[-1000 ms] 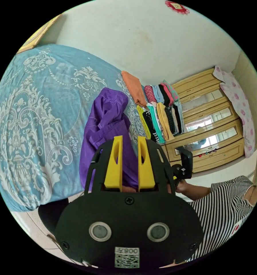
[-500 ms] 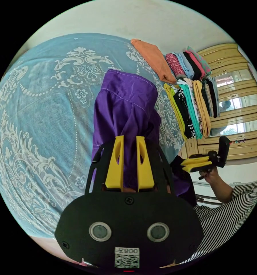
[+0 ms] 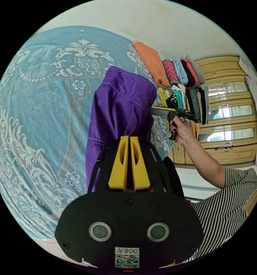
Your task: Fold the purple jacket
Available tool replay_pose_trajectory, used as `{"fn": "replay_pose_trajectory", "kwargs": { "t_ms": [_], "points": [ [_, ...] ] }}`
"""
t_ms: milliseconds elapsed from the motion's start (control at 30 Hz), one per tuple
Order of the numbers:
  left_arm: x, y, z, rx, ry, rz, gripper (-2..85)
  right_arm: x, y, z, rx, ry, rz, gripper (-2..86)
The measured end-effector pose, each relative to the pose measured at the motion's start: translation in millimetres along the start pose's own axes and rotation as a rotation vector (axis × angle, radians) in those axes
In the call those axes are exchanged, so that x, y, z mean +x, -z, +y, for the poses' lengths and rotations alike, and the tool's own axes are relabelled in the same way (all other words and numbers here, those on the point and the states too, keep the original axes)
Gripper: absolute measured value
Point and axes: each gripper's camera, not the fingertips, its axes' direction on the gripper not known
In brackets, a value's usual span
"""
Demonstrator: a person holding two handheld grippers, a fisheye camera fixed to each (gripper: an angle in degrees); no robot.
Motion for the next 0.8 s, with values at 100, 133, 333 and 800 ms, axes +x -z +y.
{"fn": "replay_pose_trajectory", "kwargs": {
  "t_ms": [100,133,333,800],
  "points": [
    [23.0,31.7,30.4,0.07,-0.003,0.02,0.6,-16.2,-3.1,15.6,-0.05,0.057,-0.077,0.8],
    [32.8,47.4,44.5,0.105,-0.004,0.029,0.5,-22.1,0.6,24.4,-0.047,0.061,-0.096,0.5],
    [94.3,143.0,133.2,0.317,-0.05,0.024,0.4,-70.3,86.3,93.6,0.185,0.131,-0.176,0.1],
    [236.1,340.0,394.0,0.903,-0.224,-0.031,0.2,-215.1,277.1,346.9,0.738,0.401,-0.109,0.0]
  ]
}}
